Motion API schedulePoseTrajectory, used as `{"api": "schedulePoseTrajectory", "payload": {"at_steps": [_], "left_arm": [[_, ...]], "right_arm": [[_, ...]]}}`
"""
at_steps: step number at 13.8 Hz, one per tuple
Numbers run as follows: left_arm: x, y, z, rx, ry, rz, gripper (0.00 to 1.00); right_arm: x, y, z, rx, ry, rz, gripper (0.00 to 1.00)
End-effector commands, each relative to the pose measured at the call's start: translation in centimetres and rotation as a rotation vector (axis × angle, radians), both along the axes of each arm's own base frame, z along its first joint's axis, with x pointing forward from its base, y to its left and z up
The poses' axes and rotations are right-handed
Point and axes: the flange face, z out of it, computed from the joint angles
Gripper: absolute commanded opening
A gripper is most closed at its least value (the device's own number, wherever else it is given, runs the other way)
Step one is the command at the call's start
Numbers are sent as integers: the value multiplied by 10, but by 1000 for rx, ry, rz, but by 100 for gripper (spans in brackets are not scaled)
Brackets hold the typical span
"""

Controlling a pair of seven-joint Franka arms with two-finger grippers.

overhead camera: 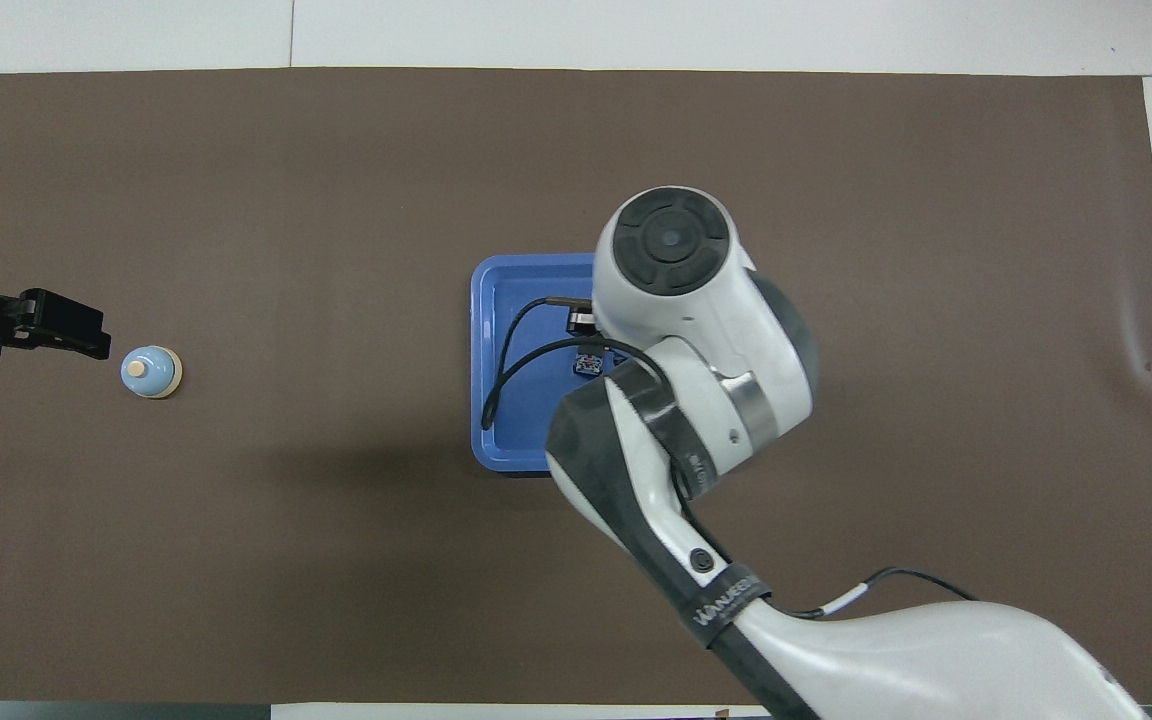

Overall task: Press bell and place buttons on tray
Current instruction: 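Place the green button in the tray beside the red one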

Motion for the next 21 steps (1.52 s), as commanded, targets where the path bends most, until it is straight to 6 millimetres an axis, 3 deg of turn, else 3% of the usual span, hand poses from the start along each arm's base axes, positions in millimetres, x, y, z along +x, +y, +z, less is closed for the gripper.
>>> {"api": "schedulePoseTrajectory", "payload": {"at_steps": [1, 2, 4, 8, 12, 14, 16, 19, 21], "left_arm": [[-1, 1, 5, 6, -12, 10, 100], [-1, 1, 5, 6, -12, 10, 100], [-1, 1, 5, 6, -12, 10, 100], [-1, 1, 5, 6, -12, 10, 100], [-1, 1, 5, 6, -12, 10, 100], [-1, 1, 5, 6, -12, 10, 100], [-1, 1, 5, 6, -12, 10, 100], [-1, 1, 5, 6, -12, 10, 100], [-1, 1, 5, 6, -12, 10, 100]], "right_arm": [[19, 28, -37, -16, 4, -31, 0], [19, 41, -36, 18, -37, -28, 0], [21, 46, -58, 13, -31, -26, 0], [12, 75, -76, 32, -58, 10, 0], [-4, 100, -80, 56, -93, 48, 0], [-7, 101, -81, 54, -89, 19, 0], [-10, 102, -80, 46, -84, 13, 99], [-2, 85, -56, 41, -77, -21, 100], [18, 48, -28, 43, -72, -76, 100]]}}
